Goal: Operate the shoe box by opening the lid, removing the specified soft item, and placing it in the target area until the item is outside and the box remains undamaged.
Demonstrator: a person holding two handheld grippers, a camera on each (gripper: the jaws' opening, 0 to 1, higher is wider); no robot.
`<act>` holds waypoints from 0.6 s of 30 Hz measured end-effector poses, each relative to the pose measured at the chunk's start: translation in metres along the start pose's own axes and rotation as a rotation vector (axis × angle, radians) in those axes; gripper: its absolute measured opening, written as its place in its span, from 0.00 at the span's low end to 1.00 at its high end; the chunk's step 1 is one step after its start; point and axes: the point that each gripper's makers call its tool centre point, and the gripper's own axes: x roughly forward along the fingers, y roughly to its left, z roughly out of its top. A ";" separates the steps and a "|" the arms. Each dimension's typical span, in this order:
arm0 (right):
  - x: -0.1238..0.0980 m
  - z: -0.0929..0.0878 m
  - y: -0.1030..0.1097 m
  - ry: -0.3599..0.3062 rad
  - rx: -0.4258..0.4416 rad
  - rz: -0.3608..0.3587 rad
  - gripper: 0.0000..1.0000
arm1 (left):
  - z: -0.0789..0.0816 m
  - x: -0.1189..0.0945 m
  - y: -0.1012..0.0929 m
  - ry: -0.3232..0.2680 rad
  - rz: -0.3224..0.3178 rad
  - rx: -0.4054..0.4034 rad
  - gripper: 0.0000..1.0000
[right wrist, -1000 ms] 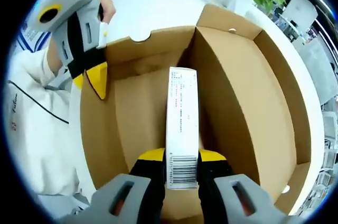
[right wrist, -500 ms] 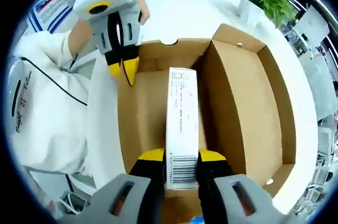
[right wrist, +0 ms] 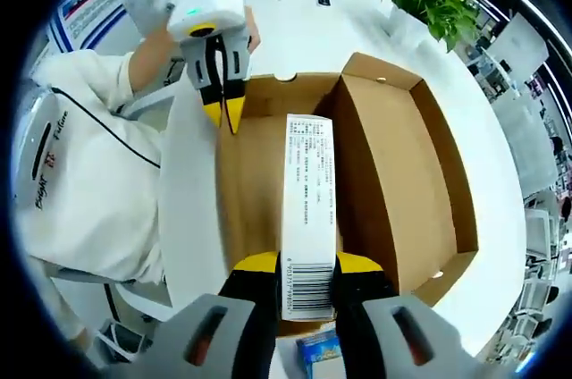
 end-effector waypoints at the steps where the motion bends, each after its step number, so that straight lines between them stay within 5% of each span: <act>1: -0.003 -0.002 0.002 0.001 0.005 -0.008 0.20 | 0.000 0.000 0.000 0.000 -0.002 -0.001 0.01; 18: -0.038 -0.033 0.012 0.001 0.052 -0.021 0.20 | 0.000 0.000 -0.001 -0.001 -0.001 -0.005 0.01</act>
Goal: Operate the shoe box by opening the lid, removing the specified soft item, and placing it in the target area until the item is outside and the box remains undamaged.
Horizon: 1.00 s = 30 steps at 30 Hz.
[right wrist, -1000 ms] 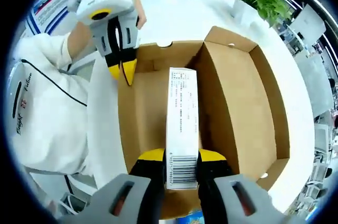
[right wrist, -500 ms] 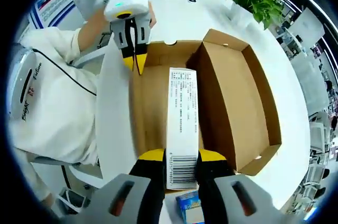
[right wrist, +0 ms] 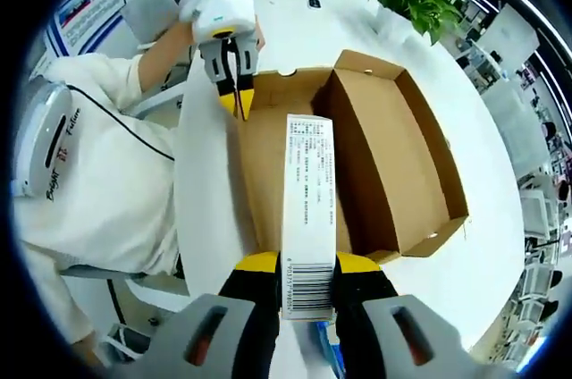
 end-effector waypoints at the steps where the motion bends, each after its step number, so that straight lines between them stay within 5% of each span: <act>1: -0.002 -0.004 0.001 0.003 0.003 -0.001 0.20 | 0.000 0.000 0.000 0.000 -0.002 -0.003 0.01; 9: -0.014 -0.028 0.014 0.018 -0.070 0.000 0.20 | 0.000 0.000 0.000 0.002 -0.006 -0.003 0.01; 30: -0.035 -0.117 0.027 0.121 -0.029 0.004 0.20 | 0.000 0.000 0.001 0.001 -0.003 -0.002 0.01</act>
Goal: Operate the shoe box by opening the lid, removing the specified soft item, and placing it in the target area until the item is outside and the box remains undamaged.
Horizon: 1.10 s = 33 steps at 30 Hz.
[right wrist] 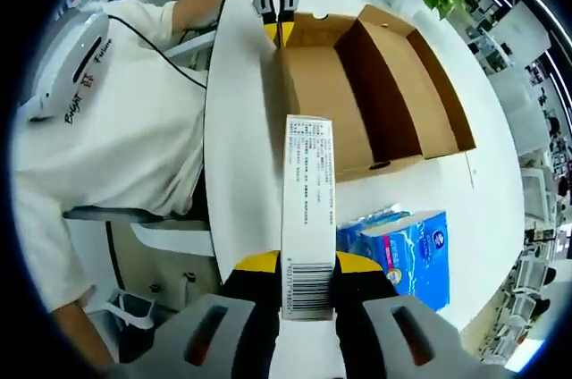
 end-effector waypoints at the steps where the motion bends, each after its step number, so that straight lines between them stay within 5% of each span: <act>1: 0.000 -0.001 0.000 0.000 0.001 -0.001 0.20 | 0.000 0.000 0.000 0.000 0.000 0.000 0.01; 17: 0.026 -0.071 0.003 0.056 0.001 -0.009 0.20 | 0.000 -0.001 0.000 0.004 -0.002 -0.005 0.01; 33: 0.048 -0.093 0.002 0.057 -0.037 0.013 0.20 | 0.000 0.000 -0.001 0.005 -0.006 -0.006 0.01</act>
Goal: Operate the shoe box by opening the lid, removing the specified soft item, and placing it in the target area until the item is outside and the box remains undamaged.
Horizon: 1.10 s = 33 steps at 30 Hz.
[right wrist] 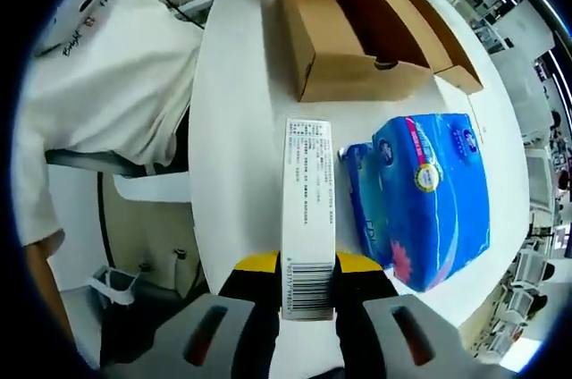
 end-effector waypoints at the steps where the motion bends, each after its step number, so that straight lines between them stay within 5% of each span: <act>1: 0.003 -0.001 0.000 -0.002 -0.010 0.003 0.20 | 0.000 0.000 0.000 0.001 0.000 -0.001 0.01; 21: 0.036 0.001 -0.007 0.008 -0.105 0.019 0.21 | 0.000 0.000 0.000 -0.002 -0.001 0.000 0.01; 33: 0.034 0.003 -0.009 0.006 -0.100 0.000 0.21 | 0.000 0.000 0.000 0.000 0.000 0.000 0.01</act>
